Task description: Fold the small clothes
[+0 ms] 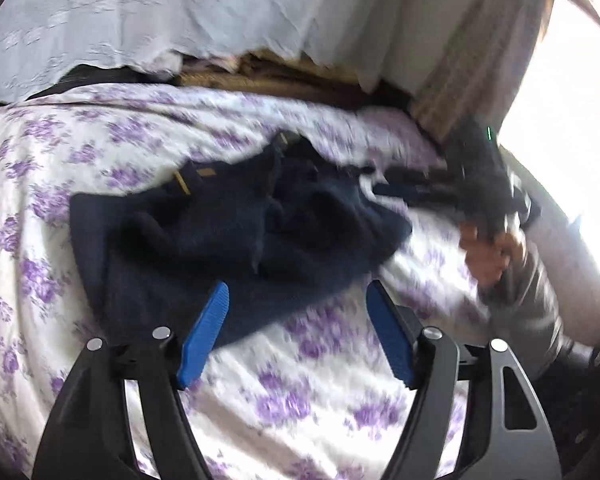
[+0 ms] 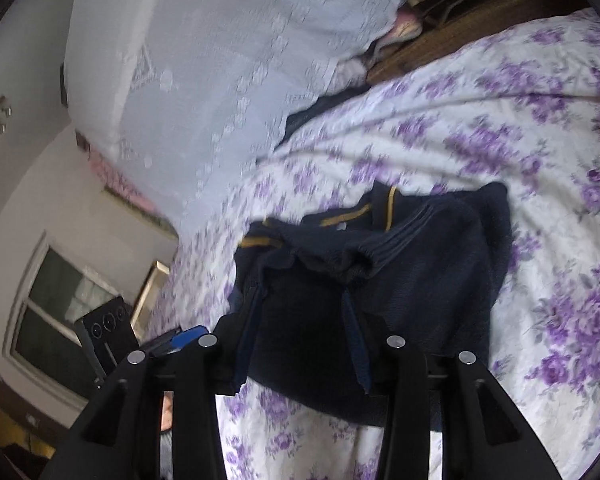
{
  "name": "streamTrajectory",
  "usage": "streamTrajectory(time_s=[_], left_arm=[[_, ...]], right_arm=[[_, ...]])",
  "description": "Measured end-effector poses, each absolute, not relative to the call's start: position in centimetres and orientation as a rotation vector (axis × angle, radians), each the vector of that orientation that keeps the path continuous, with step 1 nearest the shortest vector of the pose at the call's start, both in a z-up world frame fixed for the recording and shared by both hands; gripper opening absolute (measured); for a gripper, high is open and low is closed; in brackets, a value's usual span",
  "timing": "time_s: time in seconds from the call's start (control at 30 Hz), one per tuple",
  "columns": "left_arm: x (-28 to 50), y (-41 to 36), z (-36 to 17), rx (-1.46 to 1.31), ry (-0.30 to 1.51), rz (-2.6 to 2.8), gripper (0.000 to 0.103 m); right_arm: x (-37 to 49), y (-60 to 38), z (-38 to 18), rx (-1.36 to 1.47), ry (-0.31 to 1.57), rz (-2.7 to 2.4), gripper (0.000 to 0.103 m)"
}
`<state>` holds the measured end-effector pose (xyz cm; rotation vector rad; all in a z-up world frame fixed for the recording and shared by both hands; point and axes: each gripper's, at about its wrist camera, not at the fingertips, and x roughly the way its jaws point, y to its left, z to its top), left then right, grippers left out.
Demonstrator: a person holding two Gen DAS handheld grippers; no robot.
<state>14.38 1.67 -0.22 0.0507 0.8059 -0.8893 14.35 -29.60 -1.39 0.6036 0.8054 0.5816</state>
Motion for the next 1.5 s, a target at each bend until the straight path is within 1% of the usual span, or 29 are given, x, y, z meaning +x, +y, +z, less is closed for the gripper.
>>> streamTrajectory(time_s=[0.07,0.1,0.17,0.2,0.27,0.33,0.4,0.47,0.57,0.67,0.7,0.77,0.83,0.93,0.97,1.0,1.03,1.1,1.17,1.27,1.3,1.33,1.37,1.43,1.5], left_arm=[[14.1,0.6,-0.4,0.125,0.786,-0.822,0.071],[14.4,0.1,-0.6,0.163,0.777,-0.759,0.080],[16.3,-0.7,-0.8,0.213,0.781,-0.601,0.087],[17.6,-0.8,-0.9,0.217,0.788,-0.534,0.087],[21.6,-0.2,-0.7,0.185,0.813,-0.381,0.089],[25.5,2.2,-0.2,0.043,0.828,-0.234,0.089],[27.4,4.7,-0.1,-0.106,0.829,-0.186,0.089],[27.4,6.0,-0.2,-0.181,0.835,-0.212,0.089],[25.9,5.2,0.1,-0.122,0.808,-0.246,0.088],[23.9,3.1,1.8,-0.042,0.731,-0.327,0.089],[23.8,2.6,2.5,-0.028,0.706,-0.341,0.093],[24.0,1.2,3.3,0.013,0.678,-0.327,0.096],[24.8,0.9,3.1,0.010,0.710,-0.319,0.096],[26.7,1.2,1.3,-0.039,0.805,-0.322,0.096],[27.6,0.9,0.5,-0.032,0.831,-0.308,0.096],[28.5,0.5,-0.5,-0.005,0.872,-0.283,0.096],[29.1,0.4,-1.6,0.023,0.907,-0.260,0.096],[30.8,0.9,-4.5,0.034,0.988,-0.170,0.099],[31.3,2.2,-5.5,-0.070,1.022,-0.210,0.099],[30.8,2.8,-4.7,-0.077,1.004,-0.178,0.099],[30.3,2.9,-4.5,-0.072,0.990,-0.165,0.099],[29.9,2.9,-4.1,-0.066,0.978,-0.156,0.099],[29.2,2.8,-3.3,-0.053,0.952,-0.146,0.099],[28.2,2.3,-1.3,-0.034,0.882,-0.156,0.098],[27.7,1.1,0.0,-0.007,0.823,-0.176,0.098]], right_arm=[[14.6,-28.3,-1.5,0.532,0.838,0.572,0.046],[14.8,-27.7,-1.6,0.503,0.846,0.567,0.050],[15.9,-26.6,-1.5,0.450,0.855,0.541,0.052],[16.9,-26.4,-1.5,0.441,0.859,0.517,0.054],[19.0,-27.0,-1.6,0.468,0.846,0.405,0.055],[20.4,-28.7,-1.6,0.560,0.782,0.301,0.055],[20.7,-30.9,-1.8,0.676,0.708,0.241,0.055],[19.8,-31.8,-2.1,0.706,0.662,0.242,0.055],[18.9,-32.3,-2.1,0.663,0.654,0.200,0.055],[19.0,-32.4,-1.7,0.631,0.647,0.190,0.055],[19.2,-32.3,-1.7,0.615,0.650,0.180,0.055],[20.2,-32.0,-1.8,0.553,0.675,0.146,0.055],[21.7,-31.6,-2.5,0.516,0.728,0.145,0.055],[23.0,-31.2,-3.4,0.481,0.765,0.151,0.055],[23.3,-30.9,-3.7,0.460,0.783,0.146,0.051],[23.3,-30.8,-4.0,0.452,0.789,0.138,0.024],[23.3,-30.8,-4.2,0.457,0.796,0.136,0.006],[22.7,-31.8,-4.4,0.486,0.769,0.103,0.006],[22.9,-32.6,-4.8,0.505,0.789,0.095,0.006],[23.3,-32.5,-6.1,0.490,0.814,0.077,0.004],[23.0,-32.4,-5.6,0.485,0.800,0.068,0.005],[22.5,-32.1,-5.0,0.475,0.778,0.053,0.009],[21.4,-31.6,-3.7,0.432,0.714,0.013,0.014],[20.1,-29.9,-1.4,0.319,0.615,-0.023,0.015],[20.4,-27.8,-0.3,0.270,0.597,0.033,0.015]])
